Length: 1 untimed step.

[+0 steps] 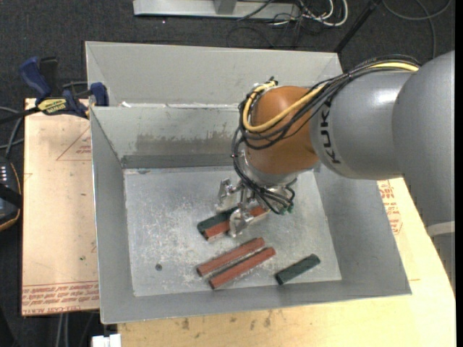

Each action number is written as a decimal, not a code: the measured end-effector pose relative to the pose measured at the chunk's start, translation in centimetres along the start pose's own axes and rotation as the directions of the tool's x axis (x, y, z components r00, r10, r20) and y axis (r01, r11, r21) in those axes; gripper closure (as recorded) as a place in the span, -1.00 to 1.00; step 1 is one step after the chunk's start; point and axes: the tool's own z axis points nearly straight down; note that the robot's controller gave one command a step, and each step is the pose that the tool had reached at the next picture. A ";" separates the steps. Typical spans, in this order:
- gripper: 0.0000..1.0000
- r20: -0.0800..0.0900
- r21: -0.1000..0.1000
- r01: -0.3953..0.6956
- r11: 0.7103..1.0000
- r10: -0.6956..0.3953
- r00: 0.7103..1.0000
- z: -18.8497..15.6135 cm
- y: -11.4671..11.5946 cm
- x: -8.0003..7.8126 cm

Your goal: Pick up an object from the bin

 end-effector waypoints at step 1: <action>1.00 -0.016 -0.003 -0.026 1.000 0.026 1.000 -4.0 0.6 1.1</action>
Offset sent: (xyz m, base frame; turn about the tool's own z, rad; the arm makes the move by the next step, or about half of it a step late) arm -0.0172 0.0116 0.1574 -0.0117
